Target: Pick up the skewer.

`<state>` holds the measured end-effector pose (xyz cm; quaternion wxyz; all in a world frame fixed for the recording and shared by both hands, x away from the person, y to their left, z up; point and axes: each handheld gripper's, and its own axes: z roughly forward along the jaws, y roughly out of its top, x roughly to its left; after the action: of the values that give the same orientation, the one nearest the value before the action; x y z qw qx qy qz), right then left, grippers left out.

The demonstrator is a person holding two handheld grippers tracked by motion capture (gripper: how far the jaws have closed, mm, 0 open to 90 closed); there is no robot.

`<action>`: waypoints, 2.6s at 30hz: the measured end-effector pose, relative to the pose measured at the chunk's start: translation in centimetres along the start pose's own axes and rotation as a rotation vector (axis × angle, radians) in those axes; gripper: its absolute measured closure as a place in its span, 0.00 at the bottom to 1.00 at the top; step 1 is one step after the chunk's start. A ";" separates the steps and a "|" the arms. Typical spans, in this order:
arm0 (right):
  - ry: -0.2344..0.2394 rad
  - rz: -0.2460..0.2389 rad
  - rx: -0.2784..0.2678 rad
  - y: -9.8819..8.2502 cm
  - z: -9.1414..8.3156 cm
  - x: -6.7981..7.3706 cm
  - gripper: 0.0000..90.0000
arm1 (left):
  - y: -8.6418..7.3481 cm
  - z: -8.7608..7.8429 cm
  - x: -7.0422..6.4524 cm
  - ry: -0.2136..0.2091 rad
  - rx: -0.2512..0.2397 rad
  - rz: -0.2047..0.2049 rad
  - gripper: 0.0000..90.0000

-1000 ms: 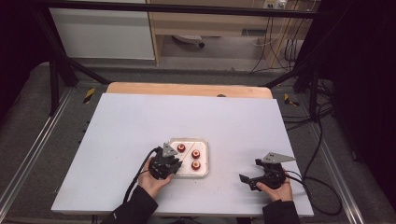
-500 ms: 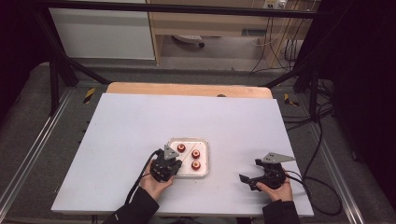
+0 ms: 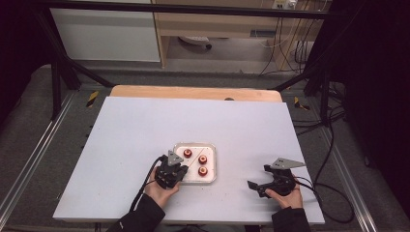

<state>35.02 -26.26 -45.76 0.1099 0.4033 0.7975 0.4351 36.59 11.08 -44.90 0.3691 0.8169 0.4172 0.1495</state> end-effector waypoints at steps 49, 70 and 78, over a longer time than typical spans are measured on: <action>-0.031 -0.133 0.028 1.4 1.2 2.8 0.01 | 0.9 -3.6 0.0 -0.145 -0.073 0.131 0.98; -0.069 -0.364 0.087 3.1 2.4 6.0 0.06 | 1.5 -3.1 -2.1 -0.231 -0.021 0.234 0.98; -0.093 -0.462 0.097 3.8 2.7 6.9 0.09 | 2.5 -2.7 -2.6 -0.238 0.023 0.280 0.98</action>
<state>34.06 -18.41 -43.19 0.2234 0.2345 0.8827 0.3405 34.98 9.34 -41.09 0.3822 0.8831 0.2544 0.0971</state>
